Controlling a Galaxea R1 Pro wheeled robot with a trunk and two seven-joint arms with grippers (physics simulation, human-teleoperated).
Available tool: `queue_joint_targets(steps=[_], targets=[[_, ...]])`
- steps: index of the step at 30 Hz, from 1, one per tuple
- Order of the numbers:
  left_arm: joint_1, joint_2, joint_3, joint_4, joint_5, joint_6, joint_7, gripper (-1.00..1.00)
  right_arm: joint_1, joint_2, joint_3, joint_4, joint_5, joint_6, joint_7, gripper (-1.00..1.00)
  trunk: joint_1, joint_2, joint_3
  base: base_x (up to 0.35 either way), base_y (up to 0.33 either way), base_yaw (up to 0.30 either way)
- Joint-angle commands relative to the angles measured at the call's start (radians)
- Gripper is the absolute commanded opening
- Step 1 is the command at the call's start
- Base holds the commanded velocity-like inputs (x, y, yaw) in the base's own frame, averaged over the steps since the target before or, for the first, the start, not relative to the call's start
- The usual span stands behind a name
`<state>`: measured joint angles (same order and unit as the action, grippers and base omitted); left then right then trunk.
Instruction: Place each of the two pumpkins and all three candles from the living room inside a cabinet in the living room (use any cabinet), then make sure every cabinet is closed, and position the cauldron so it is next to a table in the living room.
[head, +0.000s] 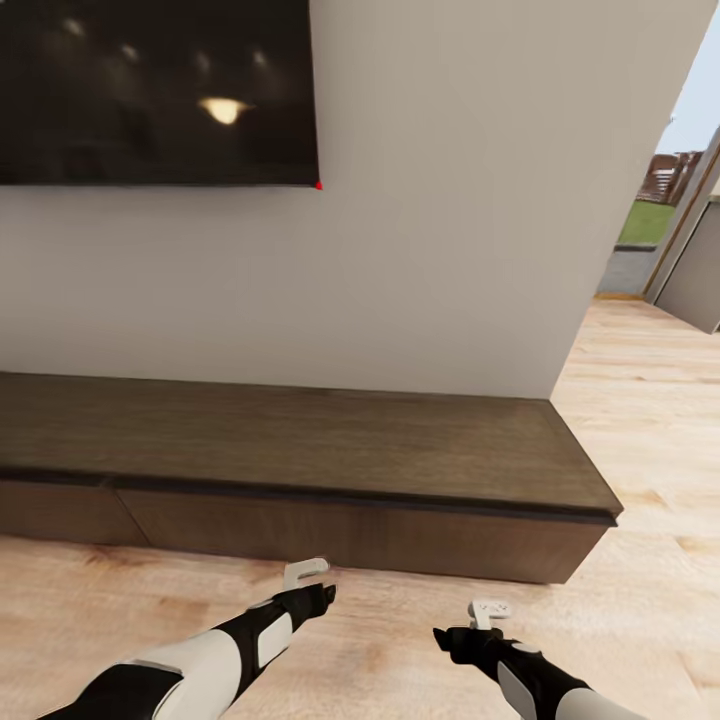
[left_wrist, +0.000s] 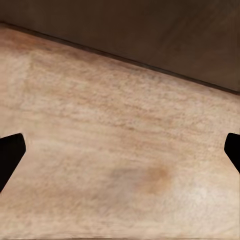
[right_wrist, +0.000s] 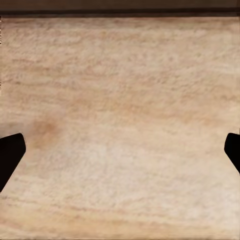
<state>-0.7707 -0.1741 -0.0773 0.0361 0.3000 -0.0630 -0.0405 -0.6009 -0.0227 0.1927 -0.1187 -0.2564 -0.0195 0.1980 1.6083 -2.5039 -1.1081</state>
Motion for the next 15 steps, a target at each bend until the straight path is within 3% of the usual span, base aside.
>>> queue_joint_targets(steps=[1,7,15], targets=[[0.002,0.000,-0.008,0.004,0.011,-0.006,-0.004,1.00,0.000,0.000,0.008,0.008,-0.010,-0.002,0.003,1.00,-0.001,0.000,0.002,0.000,0.000,0.187],[0.005,0.000,-0.007,0.004,0.020,-0.005,-0.004,1.00,0.000,0.000,0.007,0.029,-0.010,-0.007,0.000,1.00,-0.003,0.001,0.018,0.000,0.000,0.185],[0.005,0.000,-0.007,0.004,0.068,-0.005,-0.004,1.00,0.003,0.002,0.009,0.040,-0.009,-0.011,-0.002,1.00,-0.007,0.003,0.039,0.000,0.000,0.187]])
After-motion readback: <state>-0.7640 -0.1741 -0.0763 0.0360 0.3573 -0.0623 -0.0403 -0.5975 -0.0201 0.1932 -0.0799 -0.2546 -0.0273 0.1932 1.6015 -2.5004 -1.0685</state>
